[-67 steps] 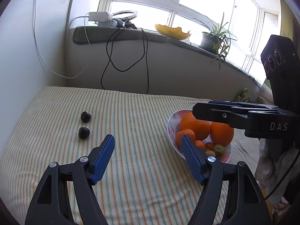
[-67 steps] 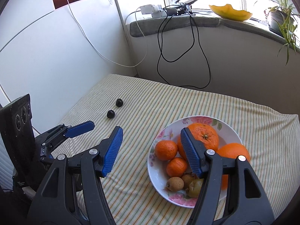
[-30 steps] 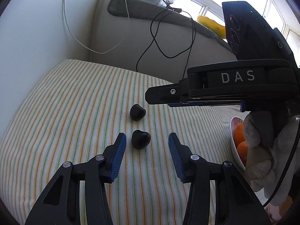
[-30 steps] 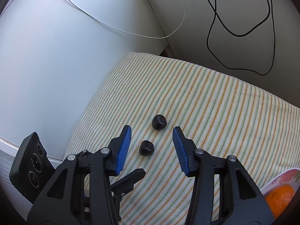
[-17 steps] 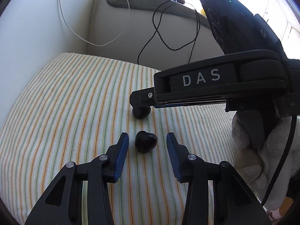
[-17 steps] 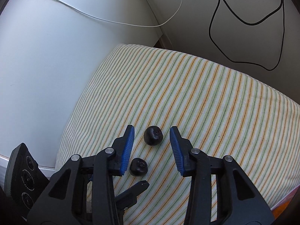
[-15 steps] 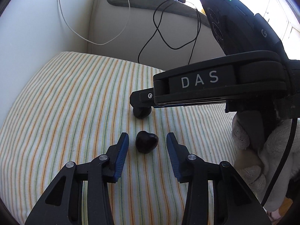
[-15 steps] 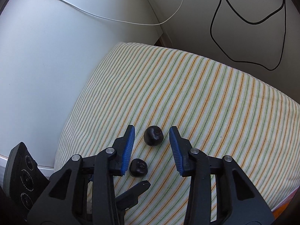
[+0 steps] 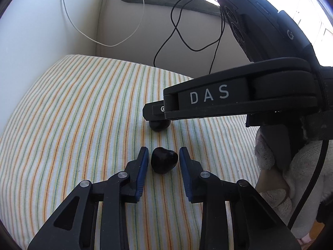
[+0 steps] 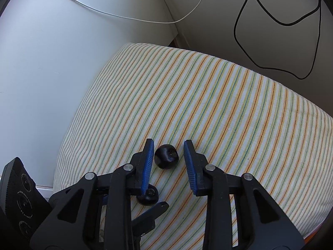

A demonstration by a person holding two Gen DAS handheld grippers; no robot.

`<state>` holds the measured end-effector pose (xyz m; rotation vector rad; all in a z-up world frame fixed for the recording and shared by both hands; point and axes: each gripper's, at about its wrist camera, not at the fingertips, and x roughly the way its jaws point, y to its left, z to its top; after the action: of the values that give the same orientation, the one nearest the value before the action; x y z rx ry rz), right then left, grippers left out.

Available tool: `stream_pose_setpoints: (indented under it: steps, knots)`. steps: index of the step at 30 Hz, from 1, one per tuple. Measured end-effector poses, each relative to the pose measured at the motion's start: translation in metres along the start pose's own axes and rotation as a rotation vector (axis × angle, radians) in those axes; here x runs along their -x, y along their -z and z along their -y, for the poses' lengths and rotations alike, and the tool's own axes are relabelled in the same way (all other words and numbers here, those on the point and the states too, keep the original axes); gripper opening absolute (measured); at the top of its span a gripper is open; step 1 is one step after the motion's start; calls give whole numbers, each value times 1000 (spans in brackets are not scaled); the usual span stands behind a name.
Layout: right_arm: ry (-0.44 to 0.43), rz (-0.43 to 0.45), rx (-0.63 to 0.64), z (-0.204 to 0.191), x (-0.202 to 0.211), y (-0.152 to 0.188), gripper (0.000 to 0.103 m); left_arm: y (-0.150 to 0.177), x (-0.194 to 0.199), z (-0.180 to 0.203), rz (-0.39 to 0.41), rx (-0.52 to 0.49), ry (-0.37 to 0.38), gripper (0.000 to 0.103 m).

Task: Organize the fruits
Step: 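Grasp a dark plum with the left tool while the right tool grasps the other plum, then carry the plum in the left tool while the right tool carries its plum to the plate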

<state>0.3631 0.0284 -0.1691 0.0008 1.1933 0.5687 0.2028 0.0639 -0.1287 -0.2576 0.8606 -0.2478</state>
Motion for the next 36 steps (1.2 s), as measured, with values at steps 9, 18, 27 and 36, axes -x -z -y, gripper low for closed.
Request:
stream_pose_setpoints:
  steps: [9,18,27,36]
  knots:
    - [-6,8,7,2,9,8,23,4,7,1,14,-12,0,23]
    - [-23,46,-3,7,35,18,23,13,28,11,42,-25,7,23]
    - [-44,94,12,5,77,39,23,19,56,38,88,-58,31,23]
    - [-71,146,9,6,123,66,23,26,78,60,125,-87,60,23]
